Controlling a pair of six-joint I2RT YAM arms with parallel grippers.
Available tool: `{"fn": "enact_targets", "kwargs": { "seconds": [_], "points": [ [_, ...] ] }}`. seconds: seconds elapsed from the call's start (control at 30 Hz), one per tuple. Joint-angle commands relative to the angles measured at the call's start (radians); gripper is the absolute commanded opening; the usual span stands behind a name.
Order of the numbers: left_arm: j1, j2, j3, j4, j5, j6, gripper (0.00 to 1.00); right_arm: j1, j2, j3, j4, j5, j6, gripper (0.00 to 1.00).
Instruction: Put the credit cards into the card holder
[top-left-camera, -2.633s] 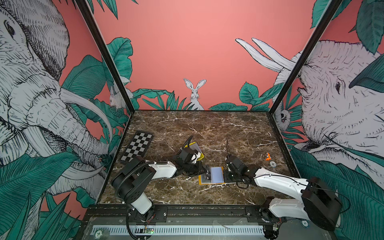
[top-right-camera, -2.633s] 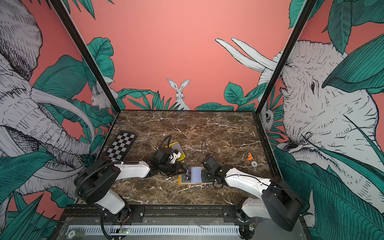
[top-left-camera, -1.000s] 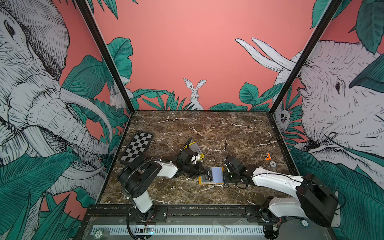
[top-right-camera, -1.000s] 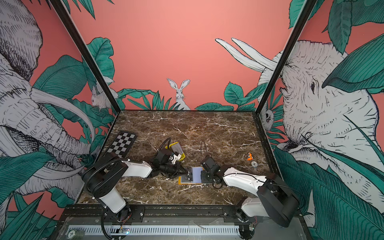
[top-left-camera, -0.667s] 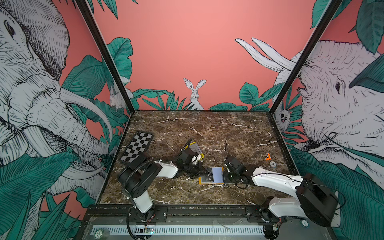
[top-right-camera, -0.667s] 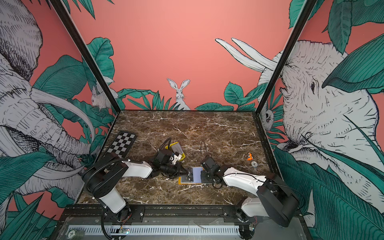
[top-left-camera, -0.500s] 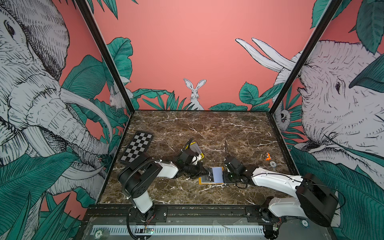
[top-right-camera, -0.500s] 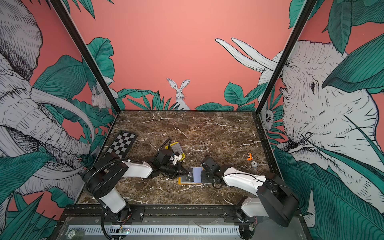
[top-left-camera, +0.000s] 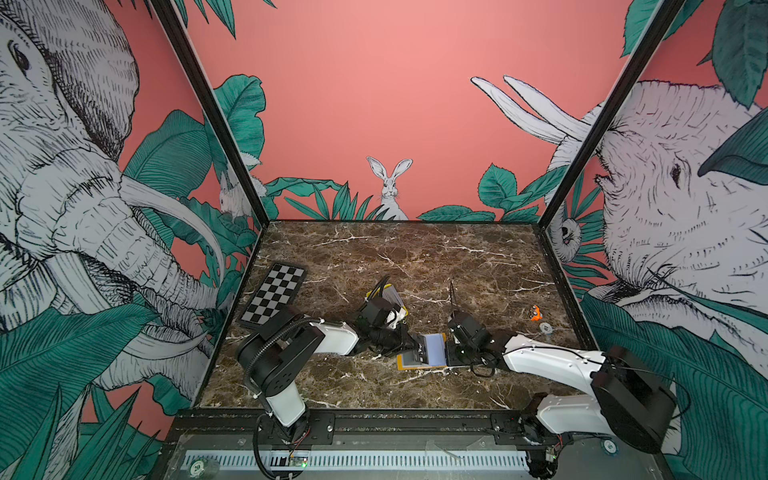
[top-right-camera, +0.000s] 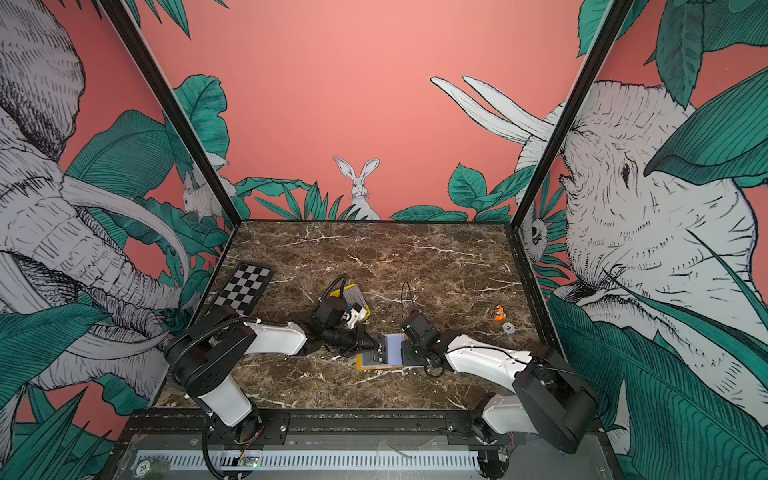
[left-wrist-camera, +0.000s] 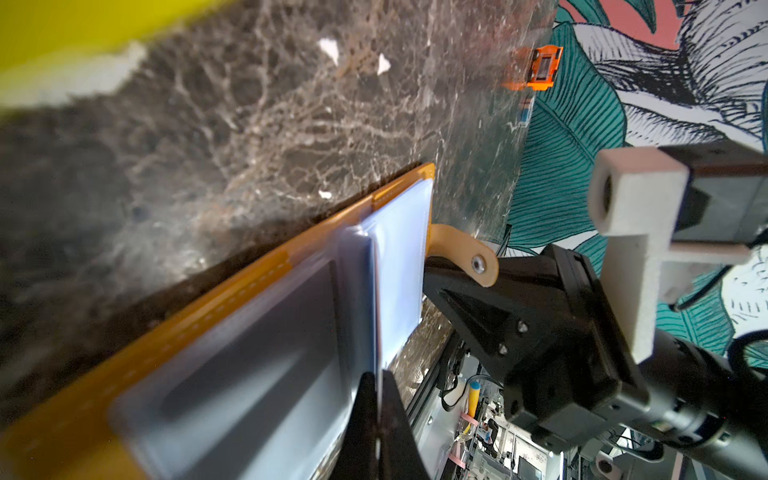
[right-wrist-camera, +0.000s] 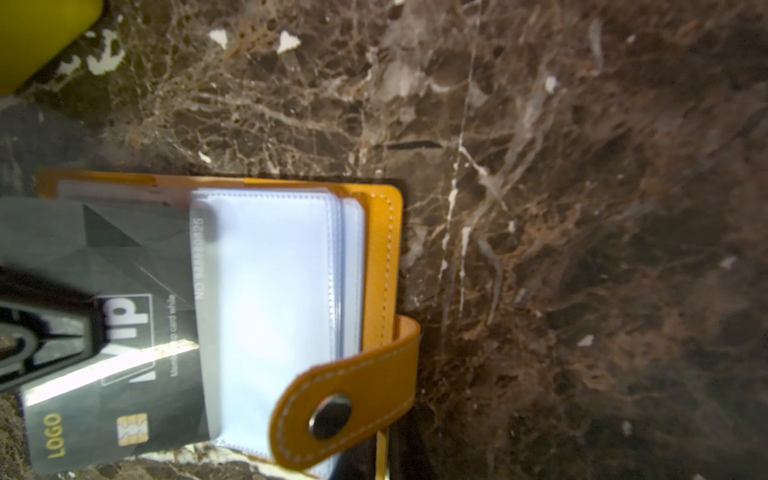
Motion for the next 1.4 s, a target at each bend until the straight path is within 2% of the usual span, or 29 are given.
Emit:
{"fn": "enact_targets", "kwargs": {
  "seconds": [0.0, 0.23, 0.37, 0.83, 1.1, 1.37],
  "points": [
    [-0.008, 0.012, 0.004, 0.035, -0.016, -0.018, 0.02, -0.004, 0.026, -0.038, 0.002, 0.010, 0.012, 0.09],
    [-0.046, 0.044, 0.014, 0.069, -0.042, -0.040, 0.02, -0.004, 0.011, -0.060, 0.022, -0.002, 0.030, 0.08],
    [-0.062, 0.051, 0.013, 0.081, -0.065, -0.056, 0.06, -0.004, 0.003, -0.073, 0.030, -0.001, 0.039, 0.08],
    [-0.083, -0.075, 0.097, -0.373, -0.269, 0.109, 0.28, -0.003, 0.016, -0.092, 0.035, 0.014, 0.050, 0.05],
    [-0.104, -0.088, 0.105, -0.460, -0.319, 0.128, 0.27, -0.004, 0.023, -0.086, 0.036, 0.015, 0.050, 0.05],
    [-0.124, -0.044, 0.110, -0.344, -0.260, 0.080, 0.22, -0.003, 0.025, -0.080, 0.026, 0.015, 0.046, 0.05]
  ]
}}
